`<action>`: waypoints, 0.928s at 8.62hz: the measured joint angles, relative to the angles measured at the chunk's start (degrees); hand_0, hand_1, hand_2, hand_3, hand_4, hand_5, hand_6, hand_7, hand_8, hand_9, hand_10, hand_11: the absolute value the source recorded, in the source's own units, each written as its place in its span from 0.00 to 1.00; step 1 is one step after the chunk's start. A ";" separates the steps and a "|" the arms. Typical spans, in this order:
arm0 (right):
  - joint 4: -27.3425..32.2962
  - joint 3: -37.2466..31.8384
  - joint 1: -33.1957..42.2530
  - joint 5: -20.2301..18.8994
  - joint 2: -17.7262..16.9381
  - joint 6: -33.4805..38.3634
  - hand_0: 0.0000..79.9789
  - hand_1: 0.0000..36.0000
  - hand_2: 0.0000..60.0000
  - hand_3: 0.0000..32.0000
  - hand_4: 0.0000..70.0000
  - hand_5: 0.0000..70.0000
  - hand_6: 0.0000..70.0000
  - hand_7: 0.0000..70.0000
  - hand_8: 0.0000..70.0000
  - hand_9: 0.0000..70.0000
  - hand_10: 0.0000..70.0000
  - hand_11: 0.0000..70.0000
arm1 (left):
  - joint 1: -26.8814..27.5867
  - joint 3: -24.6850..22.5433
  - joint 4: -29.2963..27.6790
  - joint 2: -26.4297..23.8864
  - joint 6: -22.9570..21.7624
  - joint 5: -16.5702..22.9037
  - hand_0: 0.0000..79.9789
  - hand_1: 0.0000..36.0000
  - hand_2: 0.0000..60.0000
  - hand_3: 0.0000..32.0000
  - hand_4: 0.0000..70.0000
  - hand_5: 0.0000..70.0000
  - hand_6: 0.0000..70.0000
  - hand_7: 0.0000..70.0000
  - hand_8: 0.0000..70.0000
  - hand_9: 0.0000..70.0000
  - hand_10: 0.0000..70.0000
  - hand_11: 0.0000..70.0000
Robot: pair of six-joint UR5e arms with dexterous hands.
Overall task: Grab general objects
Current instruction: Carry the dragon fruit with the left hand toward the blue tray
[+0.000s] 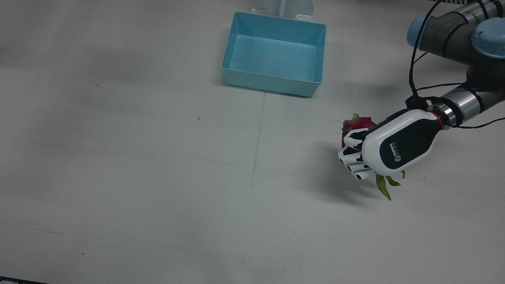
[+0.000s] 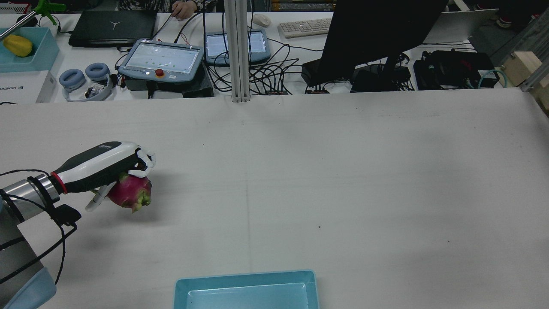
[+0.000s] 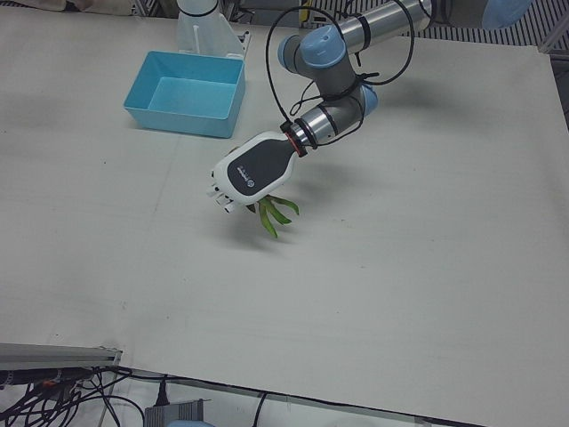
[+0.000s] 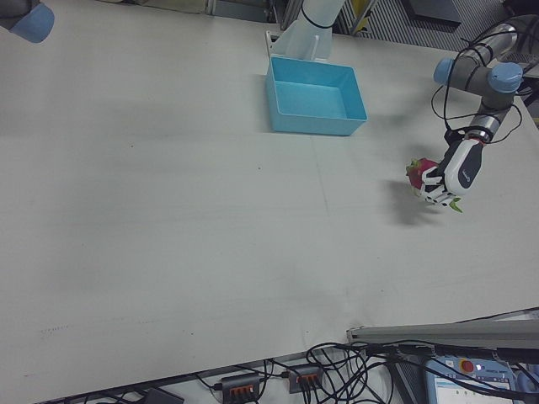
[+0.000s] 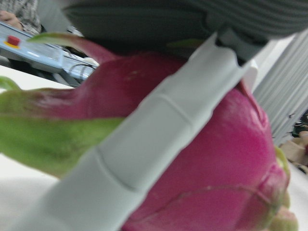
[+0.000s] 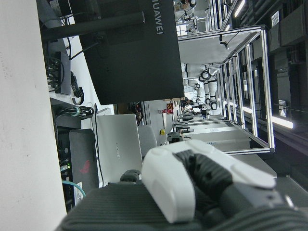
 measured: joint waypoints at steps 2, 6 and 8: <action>0.00 0.00 0.03 0.00 0.00 0.00 0.00 0.00 0.00 0.00 0.00 0.00 0.00 0.00 0.00 0.00 0.00 0.00 | 0.93 -1.90 -5.85 0.13 -5.32 5.60 1.00 1.00 1.00 0.00 1.00 1.00 1.00 1.00 1.00 1.00 1.00 1.00; 0.00 0.00 0.01 0.00 0.00 0.00 0.00 0.00 0.00 0.00 0.00 0.00 0.00 0.00 0.00 0.00 0.00 0.00 | 10.39 -3.07 -20.60 0.36 -15.77 8.27 1.00 1.00 1.00 0.00 1.00 1.00 1.00 1.00 1.00 1.00 1.00 1.00; 0.00 0.00 0.04 0.00 0.00 0.00 0.00 0.00 0.00 0.00 0.00 0.00 0.00 0.00 0.00 0.00 0.00 0.00 | 16.14 -3.75 -28.90 0.42 -20.15 8.35 1.00 1.00 1.00 0.00 1.00 1.00 1.00 1.00 1.00 1.00 1.00 1.00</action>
